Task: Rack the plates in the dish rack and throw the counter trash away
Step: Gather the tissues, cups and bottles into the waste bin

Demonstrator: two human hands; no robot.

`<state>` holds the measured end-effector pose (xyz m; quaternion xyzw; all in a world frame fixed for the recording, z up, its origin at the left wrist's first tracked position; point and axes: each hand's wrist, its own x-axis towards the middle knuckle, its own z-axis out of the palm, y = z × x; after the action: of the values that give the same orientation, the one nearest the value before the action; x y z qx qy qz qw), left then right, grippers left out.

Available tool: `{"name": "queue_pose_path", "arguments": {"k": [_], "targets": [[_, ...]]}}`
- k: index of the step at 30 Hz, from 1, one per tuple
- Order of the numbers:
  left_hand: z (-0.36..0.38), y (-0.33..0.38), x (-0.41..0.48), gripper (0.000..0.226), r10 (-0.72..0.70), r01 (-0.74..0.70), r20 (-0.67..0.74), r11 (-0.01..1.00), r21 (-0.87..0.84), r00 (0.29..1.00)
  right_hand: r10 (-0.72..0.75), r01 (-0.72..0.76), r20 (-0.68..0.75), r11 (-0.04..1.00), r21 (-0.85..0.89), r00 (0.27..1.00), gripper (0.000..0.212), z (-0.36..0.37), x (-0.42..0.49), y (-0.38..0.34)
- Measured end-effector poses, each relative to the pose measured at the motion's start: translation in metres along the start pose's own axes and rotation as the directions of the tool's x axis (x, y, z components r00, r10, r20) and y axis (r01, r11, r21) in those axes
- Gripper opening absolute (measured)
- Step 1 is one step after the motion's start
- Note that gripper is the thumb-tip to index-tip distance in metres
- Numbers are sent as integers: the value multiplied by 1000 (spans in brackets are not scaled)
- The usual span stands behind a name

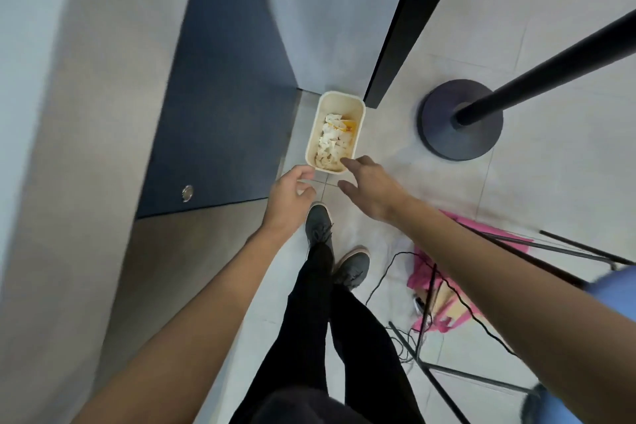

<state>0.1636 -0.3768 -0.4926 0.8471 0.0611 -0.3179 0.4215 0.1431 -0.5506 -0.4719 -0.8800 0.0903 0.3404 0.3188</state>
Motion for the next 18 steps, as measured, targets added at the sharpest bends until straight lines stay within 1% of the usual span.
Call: {"name": "queue_pose_path", "arguments": {"k": [3, 6, 9, 12, 15, 18], "targets": [[-25, 39, -49, 36, 57, -57, -1, 997, 46, 998, -45, 45, -42, 999, -10, 998, 50, -32, -46, -28], [-56, 82, -96, 39, 192, -190, -26, 980, 51, 981, -157, 154, -75, 987, -38, 985, 52, -59, -91, -60], [-89, 115, -134, 41, 332, -323, -83, 940, 105, 940, -270, 262, -145, 963, -70, 952, 54, -80, -126, -92], [-119, 134, -167, 43, 431, -404, -152, 897, 180, 889, -364, 344, -207, 930, -126, 908, 57, -95, -155, -124], [-149, 144, -194, 44, 491, -436, -201, 861, 262, 848, -449, 415, -240, 892, -179, 861, 62, -100, -180, -155], [-180, 140, -219, 48, 523, -435, -239, 835, 338, 818, -537, 489, -223, 840, -236, 814, 68, -94, -196, -189]]}}
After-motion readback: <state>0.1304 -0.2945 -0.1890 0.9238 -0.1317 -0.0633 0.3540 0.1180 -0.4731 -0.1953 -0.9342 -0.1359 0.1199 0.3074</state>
